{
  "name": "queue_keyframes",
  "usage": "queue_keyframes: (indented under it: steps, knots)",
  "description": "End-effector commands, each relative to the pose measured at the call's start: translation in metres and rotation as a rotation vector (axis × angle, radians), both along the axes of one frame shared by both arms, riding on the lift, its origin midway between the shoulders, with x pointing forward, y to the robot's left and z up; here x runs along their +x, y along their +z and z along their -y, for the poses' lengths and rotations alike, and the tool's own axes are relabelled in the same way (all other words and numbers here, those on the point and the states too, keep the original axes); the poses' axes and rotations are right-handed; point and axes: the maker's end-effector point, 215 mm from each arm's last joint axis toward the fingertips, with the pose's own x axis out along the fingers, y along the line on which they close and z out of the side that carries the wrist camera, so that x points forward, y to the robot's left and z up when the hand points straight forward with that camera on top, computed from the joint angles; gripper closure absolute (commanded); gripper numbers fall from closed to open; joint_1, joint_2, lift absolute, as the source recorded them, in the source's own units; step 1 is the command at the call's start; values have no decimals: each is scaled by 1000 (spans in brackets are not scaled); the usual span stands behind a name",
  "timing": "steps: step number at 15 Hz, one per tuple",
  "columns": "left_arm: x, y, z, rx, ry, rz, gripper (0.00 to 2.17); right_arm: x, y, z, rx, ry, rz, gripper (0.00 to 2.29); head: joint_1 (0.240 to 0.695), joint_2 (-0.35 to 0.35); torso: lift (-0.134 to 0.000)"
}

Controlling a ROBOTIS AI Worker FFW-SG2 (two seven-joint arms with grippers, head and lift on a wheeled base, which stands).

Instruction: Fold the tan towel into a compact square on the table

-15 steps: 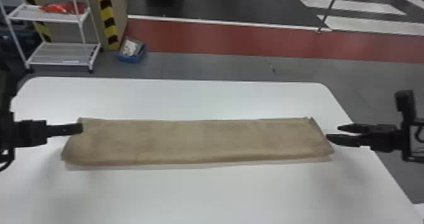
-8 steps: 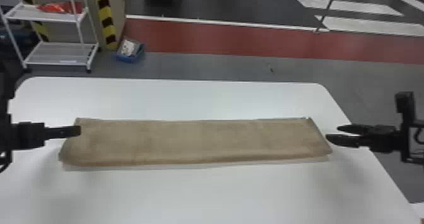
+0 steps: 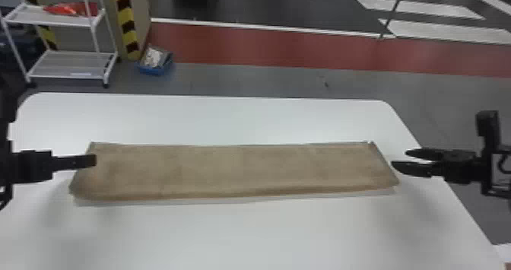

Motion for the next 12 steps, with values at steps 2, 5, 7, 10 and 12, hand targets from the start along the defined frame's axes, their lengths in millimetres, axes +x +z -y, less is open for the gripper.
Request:
queue_keyframes:
  steps: [2, 5, 7, 10, 12]
  knots:
    - [4, -7, -5, 28, 7, 6, 161, -1, -2, -3, 0, 8, 6, 174, 695, -164, -123]
    - [4, -19, -5, 33, 6, -1, 161, -3, -5, -6, 5, 16, 12, 174, 695, -158, -123]
    - [4, -19, -5, 32, 3, -3, 221, -2, -4, -8, 12, 14, 14, 174, 695, -155, -123]
    - [1, -24, -4, 45, -6, -15, 265, -2, -4, -8, 21, 9, 12, 174, 695, -153, -123]
    - [-2, -29, 1, 47, -17, -25, 296, -2, -3, -8, 23, 10, 15, 174, 695, -154, -123]
